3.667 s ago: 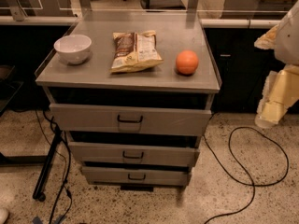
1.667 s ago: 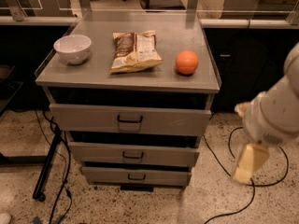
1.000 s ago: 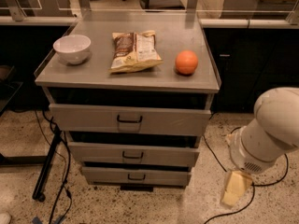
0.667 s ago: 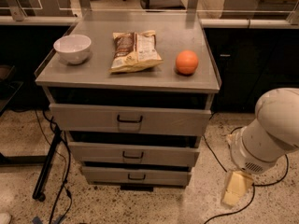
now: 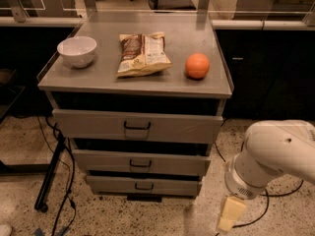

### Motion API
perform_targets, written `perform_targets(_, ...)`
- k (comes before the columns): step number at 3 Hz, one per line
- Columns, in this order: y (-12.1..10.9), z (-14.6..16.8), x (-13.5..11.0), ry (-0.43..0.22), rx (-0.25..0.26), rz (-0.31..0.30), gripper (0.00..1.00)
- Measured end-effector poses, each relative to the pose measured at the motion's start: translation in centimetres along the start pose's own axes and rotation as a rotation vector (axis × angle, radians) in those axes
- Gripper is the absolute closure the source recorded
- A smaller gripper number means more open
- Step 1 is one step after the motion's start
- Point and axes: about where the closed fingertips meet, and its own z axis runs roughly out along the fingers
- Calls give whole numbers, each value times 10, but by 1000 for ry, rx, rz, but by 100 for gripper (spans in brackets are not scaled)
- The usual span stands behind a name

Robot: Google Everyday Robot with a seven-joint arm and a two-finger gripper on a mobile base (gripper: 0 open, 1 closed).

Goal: Open bottom drawer

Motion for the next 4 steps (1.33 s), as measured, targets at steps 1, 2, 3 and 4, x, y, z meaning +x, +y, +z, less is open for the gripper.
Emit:
perform_targets(1,11,55,-19,-61,-47,-36,0)
perform_targets(2,11,56,-19,-62,-47,-35,0)
perform_targets(3,21,96,-18,-71,-118,-28,0)
perform_targets(4,28,152,-18,-112,-183,11,0)
